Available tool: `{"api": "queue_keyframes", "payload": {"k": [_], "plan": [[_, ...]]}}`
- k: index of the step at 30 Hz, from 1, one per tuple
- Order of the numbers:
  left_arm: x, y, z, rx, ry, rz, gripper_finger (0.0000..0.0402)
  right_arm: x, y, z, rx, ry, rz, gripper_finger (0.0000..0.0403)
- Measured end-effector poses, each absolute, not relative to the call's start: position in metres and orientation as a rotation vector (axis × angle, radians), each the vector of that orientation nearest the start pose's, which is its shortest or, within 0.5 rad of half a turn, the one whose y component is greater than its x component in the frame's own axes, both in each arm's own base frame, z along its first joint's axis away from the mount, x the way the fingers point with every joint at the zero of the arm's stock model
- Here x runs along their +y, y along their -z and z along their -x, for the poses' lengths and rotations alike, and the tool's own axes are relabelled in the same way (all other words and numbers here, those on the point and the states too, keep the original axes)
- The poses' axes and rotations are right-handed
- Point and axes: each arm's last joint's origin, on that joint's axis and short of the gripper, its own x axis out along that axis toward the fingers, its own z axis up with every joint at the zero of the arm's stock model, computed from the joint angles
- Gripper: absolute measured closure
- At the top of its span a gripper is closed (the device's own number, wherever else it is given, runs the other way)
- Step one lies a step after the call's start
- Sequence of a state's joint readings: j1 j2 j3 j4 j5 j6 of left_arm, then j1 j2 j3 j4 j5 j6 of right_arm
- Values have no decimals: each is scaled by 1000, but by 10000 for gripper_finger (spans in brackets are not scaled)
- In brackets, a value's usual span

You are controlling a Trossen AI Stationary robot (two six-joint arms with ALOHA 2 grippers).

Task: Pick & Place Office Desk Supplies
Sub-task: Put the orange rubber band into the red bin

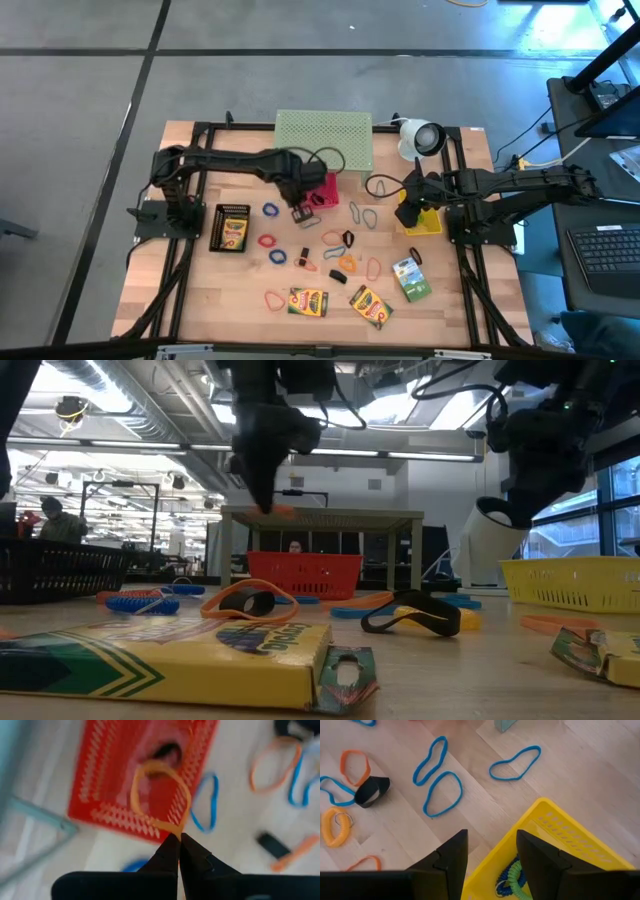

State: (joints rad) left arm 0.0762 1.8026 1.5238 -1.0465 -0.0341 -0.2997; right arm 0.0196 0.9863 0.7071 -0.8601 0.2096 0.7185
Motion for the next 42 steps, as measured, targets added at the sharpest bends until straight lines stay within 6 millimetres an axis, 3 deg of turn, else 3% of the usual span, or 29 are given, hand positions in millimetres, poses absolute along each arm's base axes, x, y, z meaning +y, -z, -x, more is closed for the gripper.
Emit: {"api": "queue_keyframes", "payload": {"k": [6, 12, 20, 42], "plan": [[61, -257, -361, 1209, -255, 307, 400, -3, -227, -168, 994, 564, -510, 234], [77, -242, -360, 1178, -174, 342, 400, -3, -228, -170, 971, 561, -517, 234], [71, -220, -360, 1244, -149, 310, 400, -3, -229, -171, 961, 562, -523, 234], [64, -217, -365, 1233, -148, 259, 400, -3, -229, -171, 952, 572, -544, 234]]}}
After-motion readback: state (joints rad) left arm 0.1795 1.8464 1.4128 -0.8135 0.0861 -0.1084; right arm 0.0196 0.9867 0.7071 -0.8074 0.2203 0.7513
